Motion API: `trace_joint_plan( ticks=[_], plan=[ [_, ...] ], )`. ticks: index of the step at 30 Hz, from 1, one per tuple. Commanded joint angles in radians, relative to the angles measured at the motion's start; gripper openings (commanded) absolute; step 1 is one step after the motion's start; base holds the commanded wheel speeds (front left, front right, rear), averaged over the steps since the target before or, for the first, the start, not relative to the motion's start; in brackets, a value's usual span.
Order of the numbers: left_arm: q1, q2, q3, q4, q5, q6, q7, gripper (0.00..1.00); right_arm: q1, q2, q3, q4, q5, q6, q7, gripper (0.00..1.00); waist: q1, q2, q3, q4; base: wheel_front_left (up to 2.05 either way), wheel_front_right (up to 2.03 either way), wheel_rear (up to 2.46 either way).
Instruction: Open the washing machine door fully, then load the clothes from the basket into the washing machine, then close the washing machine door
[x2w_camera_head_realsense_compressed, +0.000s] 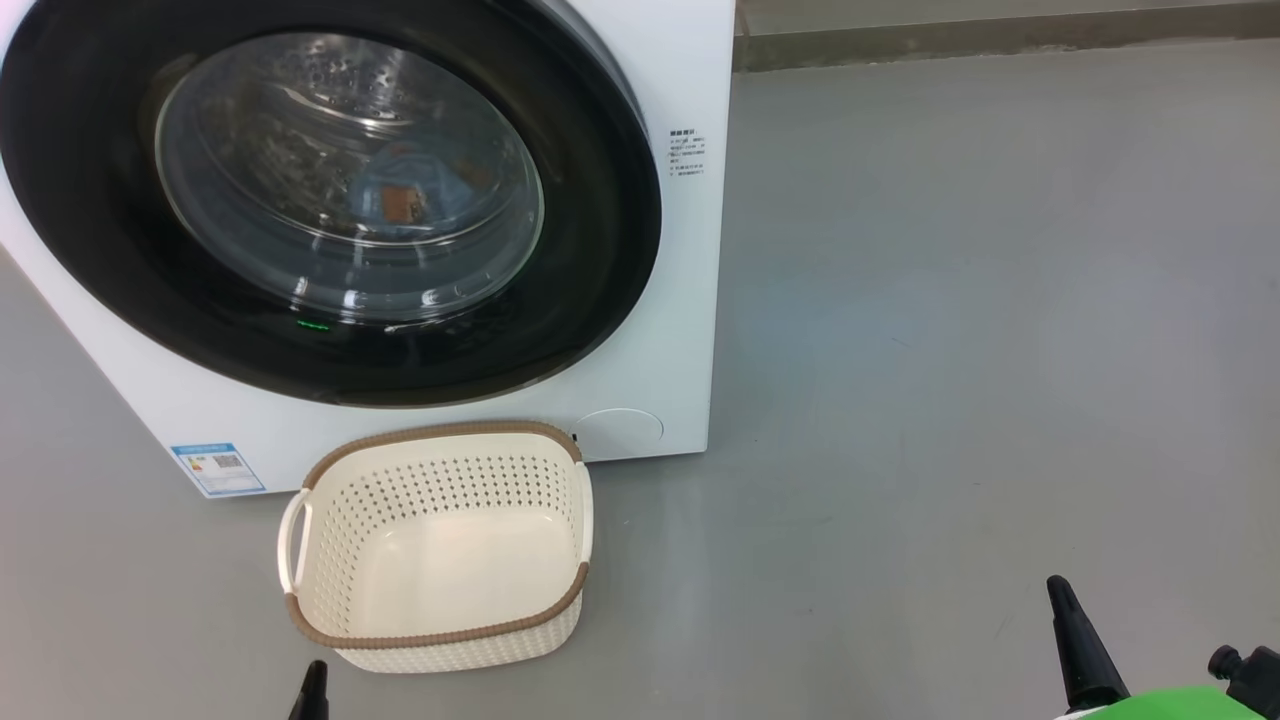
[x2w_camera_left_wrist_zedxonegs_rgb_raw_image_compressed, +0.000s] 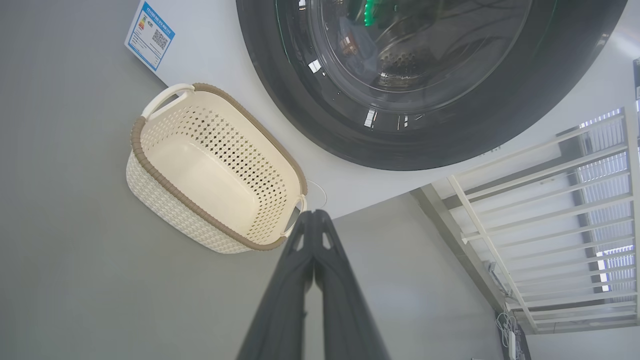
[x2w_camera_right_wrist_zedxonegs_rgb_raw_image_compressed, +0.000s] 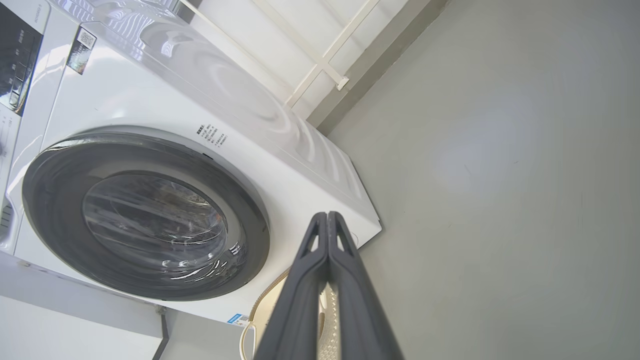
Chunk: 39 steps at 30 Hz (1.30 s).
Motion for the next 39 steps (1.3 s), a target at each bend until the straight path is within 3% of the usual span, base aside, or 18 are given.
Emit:
trace_joint_plan(
  ticks=[1, 39],
  plan=[
    [-0.051, 0.015, 0.026, -0.017, -0.031, -0.011, 0.008, 0.00, -0.053, -0.005, 0.008, -0.022, 0.040, -0.003, 0.011, 0.00, 0.0000, -0.0001, 0.000, -0.001, 0.00, 0.00, 0.00],
    [-0.141, 0.021, 0.093, 0.004, -0.406, -0.045, 0.120, 0.00, -0.112, 0.007, -0.002, -0.018, 0.475, -0.005, 0.123, 0.00, 0.0000, -0.0001, 0.009, -0.012, 0.00, 0.00, 0.00]
  ],
)
